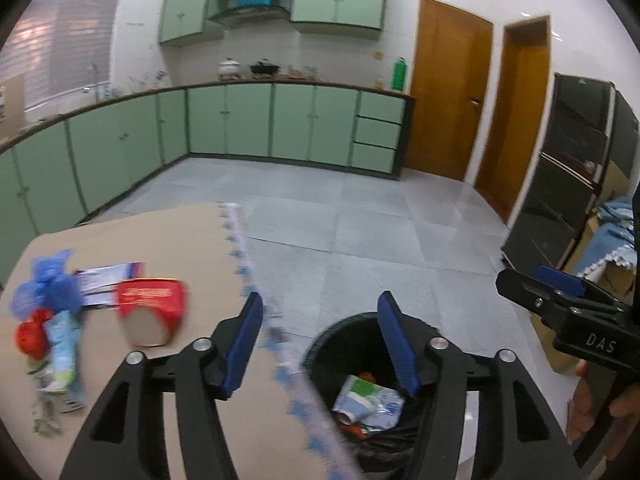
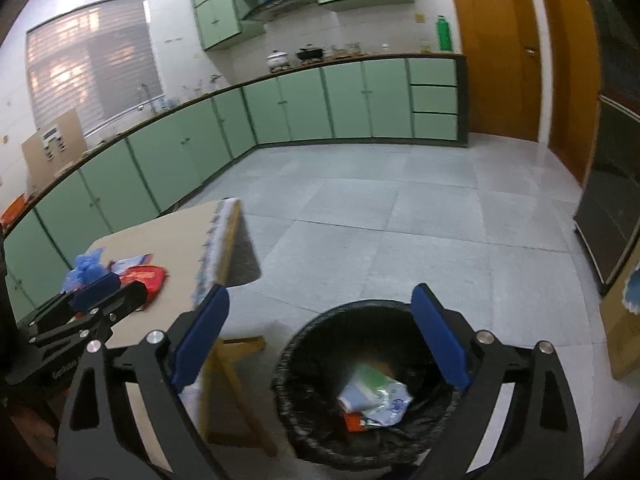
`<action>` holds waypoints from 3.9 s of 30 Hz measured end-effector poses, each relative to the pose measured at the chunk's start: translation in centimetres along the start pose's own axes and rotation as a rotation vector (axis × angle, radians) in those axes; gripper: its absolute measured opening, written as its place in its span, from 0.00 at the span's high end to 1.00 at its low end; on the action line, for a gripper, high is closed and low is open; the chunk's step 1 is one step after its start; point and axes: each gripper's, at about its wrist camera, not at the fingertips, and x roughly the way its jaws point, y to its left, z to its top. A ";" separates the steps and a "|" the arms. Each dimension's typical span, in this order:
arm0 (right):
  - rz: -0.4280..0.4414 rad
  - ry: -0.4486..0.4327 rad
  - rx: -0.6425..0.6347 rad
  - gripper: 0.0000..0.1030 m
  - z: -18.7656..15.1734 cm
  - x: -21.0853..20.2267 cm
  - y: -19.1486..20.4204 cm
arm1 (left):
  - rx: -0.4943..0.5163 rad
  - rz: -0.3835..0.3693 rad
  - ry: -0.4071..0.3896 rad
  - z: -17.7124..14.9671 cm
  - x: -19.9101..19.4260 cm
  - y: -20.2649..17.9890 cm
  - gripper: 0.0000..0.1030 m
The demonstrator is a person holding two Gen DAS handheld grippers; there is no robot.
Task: Collect trash
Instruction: 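Move both tools back over the table toward the remaining trash, then grasp the small clear green-printed snack packet with the left tool, then grasp the whole milk carton with the right tool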
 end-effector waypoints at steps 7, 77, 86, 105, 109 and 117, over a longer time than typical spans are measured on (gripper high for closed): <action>0.077 -0.011 -0.081 0.09 -0.1 1.2 7.8 | -0.071 0.129 -0.045 -1.5 -4.0 7.6 0.33; 0.331 0.131 -0.297 0.18 -7.0 9.5 30.0 | -0.325 0.432 0.130 -13.8 -6.6 25.6 0.91; 0.351 0.164 -0.319 0.18 -8.4 10.7 35.4 | -0.352 0.494 0.117 -14.3 -8.8 28.4 0.91; 0.219 0.293 -0.323 0.41 -9.4 15.5 39.1 | -0.384 0.496 0.118 -14.8 -9.2 30.5 0.91; 0.207 0.295 -0.321 0.54 -9.4 15.5 38.9 | -0.371 0.494 0.117 -14.7 -9.2 30.1 0.91; 0.225 0.275 -0.318 0.54 -9.3 13.9 37.1 | -0.356 0.479 0.112 -14.1 -9.1 29.0 0.91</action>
